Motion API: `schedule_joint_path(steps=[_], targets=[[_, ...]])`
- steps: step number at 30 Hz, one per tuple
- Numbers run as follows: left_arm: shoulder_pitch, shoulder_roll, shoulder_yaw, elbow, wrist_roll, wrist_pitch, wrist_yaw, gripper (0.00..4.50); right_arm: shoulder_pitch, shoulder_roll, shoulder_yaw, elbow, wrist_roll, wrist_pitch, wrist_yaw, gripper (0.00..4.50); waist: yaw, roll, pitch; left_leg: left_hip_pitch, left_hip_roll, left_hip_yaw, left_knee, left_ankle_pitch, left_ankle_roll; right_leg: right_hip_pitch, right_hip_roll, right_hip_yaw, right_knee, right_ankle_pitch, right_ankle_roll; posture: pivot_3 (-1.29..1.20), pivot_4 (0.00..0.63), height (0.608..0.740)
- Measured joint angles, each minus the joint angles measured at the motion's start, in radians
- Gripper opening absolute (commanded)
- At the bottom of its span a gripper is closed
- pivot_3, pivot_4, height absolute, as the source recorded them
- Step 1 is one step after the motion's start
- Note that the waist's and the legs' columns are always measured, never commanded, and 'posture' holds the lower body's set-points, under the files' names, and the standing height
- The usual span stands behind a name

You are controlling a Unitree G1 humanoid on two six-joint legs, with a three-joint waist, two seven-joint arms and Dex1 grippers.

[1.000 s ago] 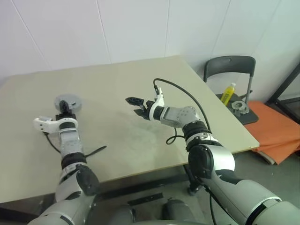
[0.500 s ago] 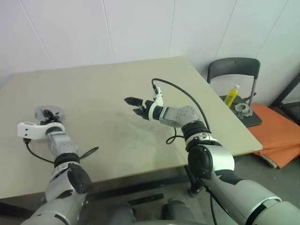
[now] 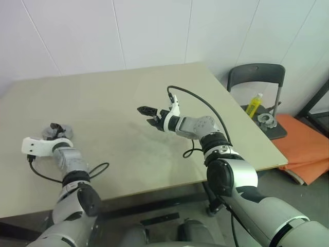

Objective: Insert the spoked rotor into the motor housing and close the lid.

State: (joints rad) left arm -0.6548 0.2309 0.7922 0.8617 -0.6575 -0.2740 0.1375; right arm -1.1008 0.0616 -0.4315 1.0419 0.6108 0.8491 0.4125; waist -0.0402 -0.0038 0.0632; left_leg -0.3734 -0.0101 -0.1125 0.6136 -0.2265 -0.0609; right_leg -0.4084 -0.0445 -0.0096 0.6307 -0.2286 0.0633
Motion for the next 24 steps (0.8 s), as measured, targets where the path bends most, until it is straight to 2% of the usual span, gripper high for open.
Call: schedule_joint_path(steps=[5,10,15,17,19,22,24], targets=[[0.108,-0.111,-0.060,-0.386,-0.009,0.277,0.298,4.47,0.000,-0.002,0.001,0.000,-0.001,-0.002,0.001,4.50,-0.001,0.000,0.000,0.000,0.000,0.001,0.000,0.000,0.000,0.000,0.000,0.001,0.000,0.001,0.001,0.00,0.000,0.740],[0.190,-0.200,-0.154,-0.756,-0.091,0.620,0.507,4.47,0.000,0.000,0.004,0.000,-0.002,-0.004,0.003,4.50,0.000,-0.001,0.000,0.001,0.000,0.000,0.001,0.000,0.000,0.001,0.000,0.001,0.000,0.000,0.002,0.00,0.000,0.740],[0.222,-0.223,-0.222,-0.929,-0.151,0.902,0.674,4.47,0.000,-0.005,0.011,0.000,-0.012,-0.019,0.003,4.50,-0.003,-0.001,0.000,0.003,0.000,0.001,0.002,0.000,0.000,0.003,0.001,0.001,0.000,-0.002,0.001,0.00,0.000,0.740],[0.223,-0.187,-0.270,-0.942,-0.134,0.949,0.630,4.47,0.002,-0.012,0.046,-0.005,-0.046,-0.052,0.005,4.50,-0.004,-0.001,0.000,0.003,0.000,0.001,0.002,0.000,0.000,0.003,0.002,0.001,0.000,-0.003,0.000,0.00,0.000,0.740],[0.218,-0.104,-0.345,-0.941,-0.090,0.949,0.505,4.47,0.025,-0.023,0.120,-0.035,-0.117,-0.125,0.006,4.50,-0.005,0.000,0.000,0.003,0.000,0.001,0.001,0.000,0.000,0.002,0.002,0.001,0.000,-0.003,-0.001,0.00,0.000,0.740],[0.218,0.007,-0.442,-0.907,0.009,0.873,0.285,4.47,0.083,-0.061,0.236,-0.072,-0.247,-0.252,0.000,4.50,-0.005,0.000,-0.001,0.003,0.000,0.002,0.001,0.001,-0.001,0.002,0.002,0.001,-0.001,-0.003,-0.001,0.00,0.000,0.740],[0.226,0.038,-0.485,-0.863,0.061,0.798,0.141,4.47,0.126,-0.082,0.273,-0.095,-0.291,-0.311,0.006,4.50,-0.005,0.000,0.000,0.002,-0.001,0.003,0.001,0.001,-0.002,0.002,0.001,0.002,-0.002,-0.001,-0.003,0.00,0.000,0.740]])
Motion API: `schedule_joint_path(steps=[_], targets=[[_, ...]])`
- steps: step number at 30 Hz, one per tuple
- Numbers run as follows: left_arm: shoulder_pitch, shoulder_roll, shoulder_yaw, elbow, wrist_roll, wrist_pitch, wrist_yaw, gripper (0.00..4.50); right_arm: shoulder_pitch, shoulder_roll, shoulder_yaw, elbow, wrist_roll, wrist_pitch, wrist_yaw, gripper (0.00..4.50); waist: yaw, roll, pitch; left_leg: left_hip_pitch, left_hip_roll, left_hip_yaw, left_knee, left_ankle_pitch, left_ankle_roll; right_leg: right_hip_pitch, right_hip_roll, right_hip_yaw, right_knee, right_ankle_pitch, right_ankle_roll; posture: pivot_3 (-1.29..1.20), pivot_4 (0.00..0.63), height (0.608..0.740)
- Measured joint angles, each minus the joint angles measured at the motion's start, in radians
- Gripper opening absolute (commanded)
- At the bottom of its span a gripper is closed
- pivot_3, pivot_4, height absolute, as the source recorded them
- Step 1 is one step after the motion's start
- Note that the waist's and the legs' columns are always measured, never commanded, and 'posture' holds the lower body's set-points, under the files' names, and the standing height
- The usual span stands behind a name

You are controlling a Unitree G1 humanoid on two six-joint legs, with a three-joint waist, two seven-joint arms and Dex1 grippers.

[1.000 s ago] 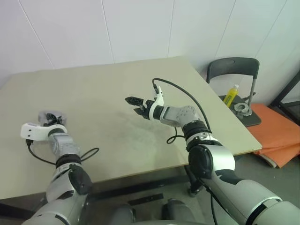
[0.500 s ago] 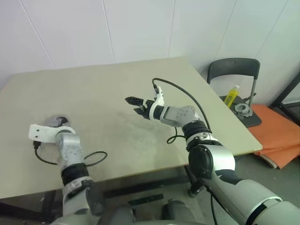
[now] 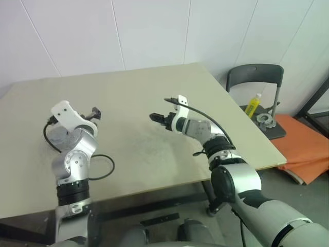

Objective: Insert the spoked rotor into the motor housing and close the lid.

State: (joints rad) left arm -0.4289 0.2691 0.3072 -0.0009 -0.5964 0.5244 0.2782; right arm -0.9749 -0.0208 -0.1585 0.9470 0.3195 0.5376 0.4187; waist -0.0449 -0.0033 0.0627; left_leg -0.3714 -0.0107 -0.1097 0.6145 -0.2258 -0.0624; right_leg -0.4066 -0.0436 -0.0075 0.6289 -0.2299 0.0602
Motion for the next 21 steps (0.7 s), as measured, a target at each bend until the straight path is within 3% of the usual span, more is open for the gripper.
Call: schedule_joint_path(steps=[3,9,15,18,21], targets=[[0.044,0.087,-0.124,0.087,0.090,-0.142,-0.306,4.47,0.064,-0.036,0.053,-0.091,-0.026,-0.044,0.083,4.50,-0.002,0.000,0.000,-0.001,0.000,0.001,-0.001,0.000,0.000,-0.002,0.000,0.001,0.000,0.001,-0.001,0.00,0.000,0.740],[0.137,0.166,-0.240,0.172,0.139,-0.414,-0.868,4.47,0.195,-0.143,0.148,-0.427,-0.023,-0.045,0.302,4.50,-0.005,0.002,0.001,0.000,0.001,0.001,-0.002,0.000,0.000,-0.003,0.001,0.001,0.001,0.000,0.000,0.00,0.000,0.740],[0.144,0.166,-0.250,0.262,0.178,-0.544,-1.038,4.47,0.307,-0.215,0.257,-0.597,-0.093,-0.128,0.373,4.50,0.000,0.002,0.001,0.001,0.001,0.001,0.000,0.000,0.000,-0.001,0.000,0.001,0.001,-0.001,0.001,0.00,0.000,0.740],[0.143,0.160,-0.249,0.265,0.182,-0.550,-1.046,3.84,0.348,-0.225,0.290,-0.623,-0.121,-0.155,0.379,3.54,0.001,0.002,0.001,0.000,0.001,0.001,0.000,0.000,0.000,-0.001,0.000,0.002,0.001,-0.001,0.002,0.00,0.000,0.740],[0.141,0.150,-0.245,0.264,0.178,-0.529,-1.049,2.87,0.360,-0.223,0.300,-0.630,-0.121,-0.160,0.383,2.52,0.001,0.002,0.001,0.000,0.001,0.001,0.000,0.000,0.000,-0.002,0.000,0.002,0.001,-0.001,0.002,0.00,0.000,0.740]])
